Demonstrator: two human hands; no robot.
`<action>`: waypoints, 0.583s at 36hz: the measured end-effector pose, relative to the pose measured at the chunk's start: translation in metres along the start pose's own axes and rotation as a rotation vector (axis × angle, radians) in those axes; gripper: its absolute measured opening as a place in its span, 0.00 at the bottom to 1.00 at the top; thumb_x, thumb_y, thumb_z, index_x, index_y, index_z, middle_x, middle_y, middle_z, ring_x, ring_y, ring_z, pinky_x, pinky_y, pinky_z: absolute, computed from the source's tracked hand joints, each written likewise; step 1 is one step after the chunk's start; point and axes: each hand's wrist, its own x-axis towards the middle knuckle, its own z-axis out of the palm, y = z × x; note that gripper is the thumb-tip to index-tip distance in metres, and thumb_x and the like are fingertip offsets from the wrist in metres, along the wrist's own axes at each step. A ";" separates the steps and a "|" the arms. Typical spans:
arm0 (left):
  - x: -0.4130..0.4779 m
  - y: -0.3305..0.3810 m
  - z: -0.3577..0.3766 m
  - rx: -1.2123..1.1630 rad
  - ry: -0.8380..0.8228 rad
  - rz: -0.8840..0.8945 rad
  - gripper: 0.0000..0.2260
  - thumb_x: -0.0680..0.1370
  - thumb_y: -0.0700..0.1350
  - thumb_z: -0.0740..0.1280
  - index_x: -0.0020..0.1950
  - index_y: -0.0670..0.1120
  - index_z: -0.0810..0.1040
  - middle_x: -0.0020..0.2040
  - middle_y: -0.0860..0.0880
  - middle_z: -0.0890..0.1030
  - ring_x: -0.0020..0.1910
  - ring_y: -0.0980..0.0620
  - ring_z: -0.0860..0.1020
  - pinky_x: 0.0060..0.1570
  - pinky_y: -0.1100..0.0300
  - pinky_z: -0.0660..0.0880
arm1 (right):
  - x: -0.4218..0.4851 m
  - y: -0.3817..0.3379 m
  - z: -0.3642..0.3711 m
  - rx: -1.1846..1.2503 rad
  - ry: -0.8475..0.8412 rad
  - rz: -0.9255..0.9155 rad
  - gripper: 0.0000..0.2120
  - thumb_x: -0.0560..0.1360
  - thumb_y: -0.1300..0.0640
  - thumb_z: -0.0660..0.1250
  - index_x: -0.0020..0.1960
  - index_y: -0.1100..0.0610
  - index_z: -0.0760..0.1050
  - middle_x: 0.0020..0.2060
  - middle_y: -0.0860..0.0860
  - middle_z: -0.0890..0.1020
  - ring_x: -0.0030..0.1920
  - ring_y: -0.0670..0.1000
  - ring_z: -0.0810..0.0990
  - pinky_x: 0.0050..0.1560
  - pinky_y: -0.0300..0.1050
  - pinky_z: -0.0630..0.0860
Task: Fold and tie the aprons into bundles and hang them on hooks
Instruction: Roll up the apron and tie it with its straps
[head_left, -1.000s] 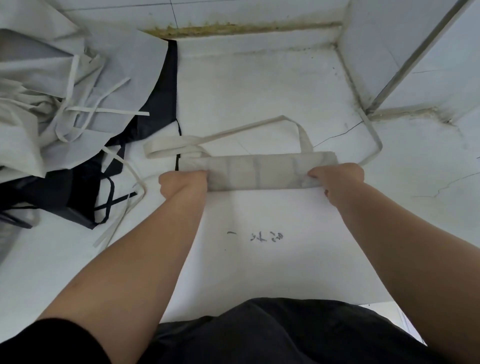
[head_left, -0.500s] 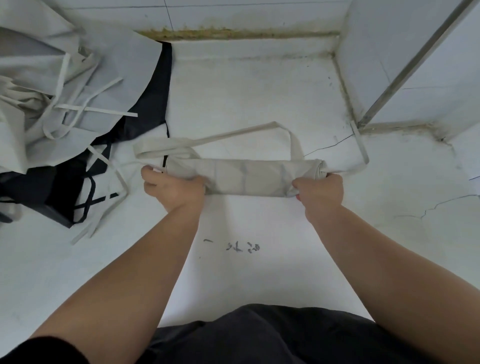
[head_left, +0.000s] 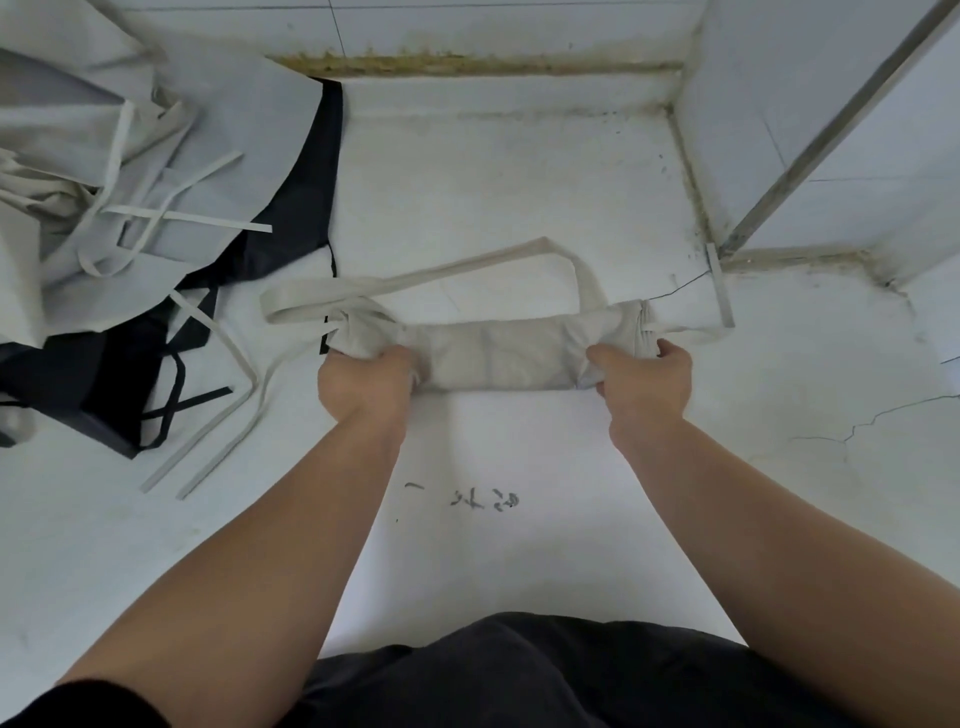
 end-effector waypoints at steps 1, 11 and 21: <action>0.002 -0.002 -0.001 0.078 0.007 0.069 0.09 0.72 0.39 0.69 0.49 0.46 0.74 0.43 0.51 0.77 0.42 0.51 0.76 0.40 0.63 0.70 | 0.000 0.000 0.001 0.020 -0.024 0.014 0.17 0.67 0.62 0.73 0.55 0.58 0.75 0.43 0.52 0.79 0.36 0.51 0.76 0.37 0.43 0.75; -0.002 -0.017 0.004 0.526 -0.154 0.829 0.16 0.69 0.27 0.66 0.55 0.35 0.79 0.50 0.37 0.77 0.46 0.38 0.77 0.43 0.59 0.68 | -0.012 0.007 0.018 -0.668 -0.106 -0.571 0.10 0.75 0.67 0.61 0.55 0.63 0.75 0.46 0.57 0.76 0.47 0.58 0.74 0.41 0.38 0.62; 0.012 -0.032 -0.002 0.680 -0.278 1.231 0.17 0.71 0.34 0.57 0.53 0.39 0.82 0.44 0.41 0.78 0.42 0.44 0.72 0.32 0.57 0.75 | -0.020 0.003 0.042 -1.323 -0.265 -0.839 0.21 0.74 0.67 0.59 0.67 0.61 0.66 0.57 0.59 0.73 0.54 0.60 0.76 0.45 0.46 0.65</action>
